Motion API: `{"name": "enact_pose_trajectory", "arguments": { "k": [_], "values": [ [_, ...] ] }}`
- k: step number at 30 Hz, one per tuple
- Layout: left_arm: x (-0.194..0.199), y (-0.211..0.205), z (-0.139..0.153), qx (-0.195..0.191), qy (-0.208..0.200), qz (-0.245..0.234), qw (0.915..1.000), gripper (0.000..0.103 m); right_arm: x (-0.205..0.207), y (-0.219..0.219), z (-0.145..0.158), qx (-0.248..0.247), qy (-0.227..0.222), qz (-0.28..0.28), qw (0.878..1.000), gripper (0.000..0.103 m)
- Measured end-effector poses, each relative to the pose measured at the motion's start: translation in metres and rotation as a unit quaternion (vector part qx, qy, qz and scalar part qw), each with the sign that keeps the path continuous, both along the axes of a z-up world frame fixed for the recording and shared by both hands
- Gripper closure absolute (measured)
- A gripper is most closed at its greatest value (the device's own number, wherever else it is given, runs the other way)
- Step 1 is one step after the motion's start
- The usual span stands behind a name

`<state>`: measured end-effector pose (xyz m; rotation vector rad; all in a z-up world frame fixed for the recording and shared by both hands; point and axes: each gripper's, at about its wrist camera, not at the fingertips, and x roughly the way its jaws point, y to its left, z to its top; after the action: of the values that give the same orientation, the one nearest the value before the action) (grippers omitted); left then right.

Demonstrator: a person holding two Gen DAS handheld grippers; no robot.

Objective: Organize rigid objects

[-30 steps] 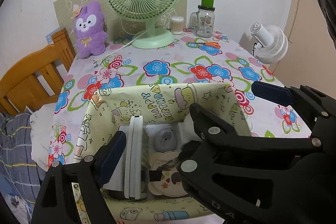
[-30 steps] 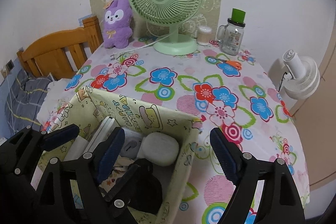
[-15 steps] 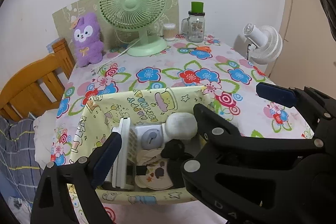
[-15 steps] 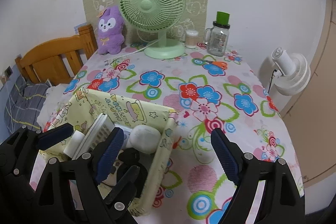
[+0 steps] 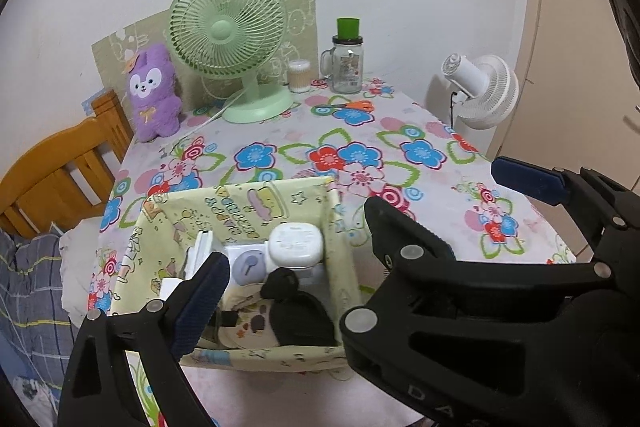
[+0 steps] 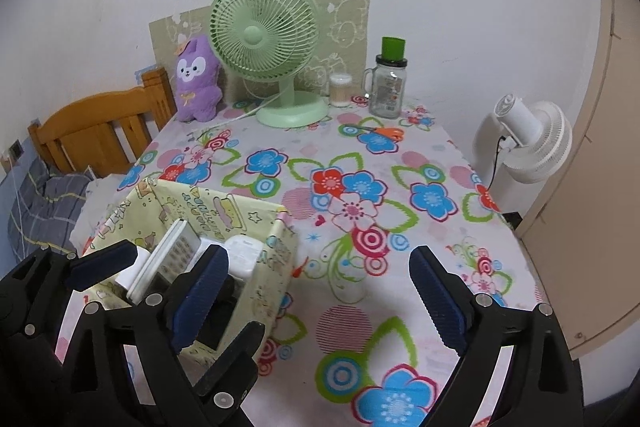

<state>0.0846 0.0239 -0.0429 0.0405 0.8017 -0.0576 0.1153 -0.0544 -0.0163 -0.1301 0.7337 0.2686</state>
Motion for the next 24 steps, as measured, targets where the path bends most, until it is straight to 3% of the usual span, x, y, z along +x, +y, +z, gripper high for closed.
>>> {"name": "enact_pose_trajectory", "arguments": {
  "k": [24],
  "values": [
    [-0.023,-0.044,0.03,0.007,-0.039,0.008,0.9992,0.004,-0.025,-0.073,0.032,0.001,-0.033,-0.022,0.999,0.008]
  ]
}}
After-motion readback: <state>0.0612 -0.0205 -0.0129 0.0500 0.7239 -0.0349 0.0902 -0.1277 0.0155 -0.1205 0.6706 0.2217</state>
